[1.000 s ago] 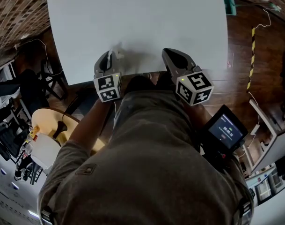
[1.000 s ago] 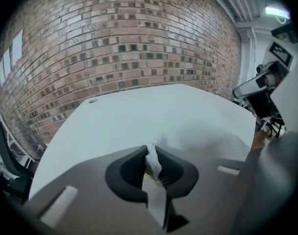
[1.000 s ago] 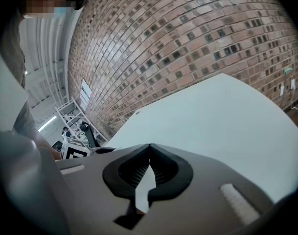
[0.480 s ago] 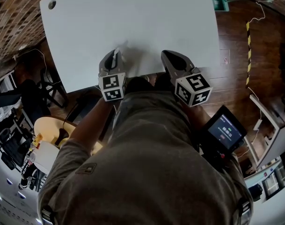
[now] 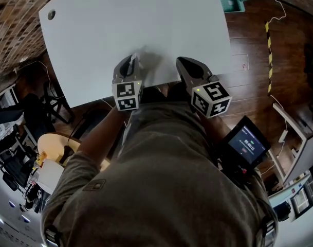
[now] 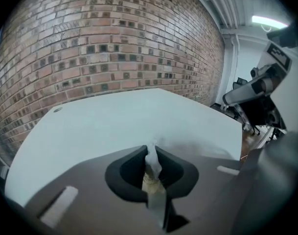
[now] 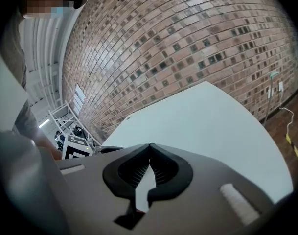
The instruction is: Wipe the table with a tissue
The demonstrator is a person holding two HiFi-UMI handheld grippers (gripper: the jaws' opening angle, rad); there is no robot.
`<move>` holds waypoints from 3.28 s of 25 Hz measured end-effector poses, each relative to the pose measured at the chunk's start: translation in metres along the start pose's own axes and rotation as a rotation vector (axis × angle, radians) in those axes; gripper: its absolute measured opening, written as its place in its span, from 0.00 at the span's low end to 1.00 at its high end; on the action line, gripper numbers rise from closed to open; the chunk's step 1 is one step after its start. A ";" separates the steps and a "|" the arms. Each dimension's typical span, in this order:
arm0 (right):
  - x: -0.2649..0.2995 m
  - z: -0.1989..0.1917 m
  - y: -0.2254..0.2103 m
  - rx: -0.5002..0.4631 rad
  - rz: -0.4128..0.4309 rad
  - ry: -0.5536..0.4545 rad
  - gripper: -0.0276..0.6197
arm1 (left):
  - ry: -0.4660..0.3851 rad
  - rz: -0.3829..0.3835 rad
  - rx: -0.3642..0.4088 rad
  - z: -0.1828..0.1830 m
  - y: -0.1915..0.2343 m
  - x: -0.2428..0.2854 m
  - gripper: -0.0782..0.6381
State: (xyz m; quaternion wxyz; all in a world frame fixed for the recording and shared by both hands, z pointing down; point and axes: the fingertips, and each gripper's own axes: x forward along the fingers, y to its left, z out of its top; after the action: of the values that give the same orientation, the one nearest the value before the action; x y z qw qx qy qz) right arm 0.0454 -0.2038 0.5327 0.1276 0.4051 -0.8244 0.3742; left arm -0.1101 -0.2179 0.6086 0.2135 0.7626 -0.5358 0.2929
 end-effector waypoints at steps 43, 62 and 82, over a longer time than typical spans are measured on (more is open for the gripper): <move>-0.080 -0.059 0.137 -0.179 0.104 -0.098 0.06 | -0.342 0.102 -0.274 -0.028 0.008 -0.228 0.15; -0.143 -0.082 0.171 -0.221 0.071 -0.143 0.06 | -0.409 0.015 -0.272 -0.026 -0.030 -0.285 0.15; -0.174 -0.082 0.138 -0.214 0.066 -0.168 0.06 | -0.403 0.009 -0.275 -0.018 -0.075 -0.284 0.15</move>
State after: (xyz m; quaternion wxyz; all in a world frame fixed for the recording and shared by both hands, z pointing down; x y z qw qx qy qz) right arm 0.0436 0.0084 0.4288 0.0884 0.3919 -0.8802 0.2528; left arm -0.1152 0.0154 0.4287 0.2028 0.7669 -0.6059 0.0601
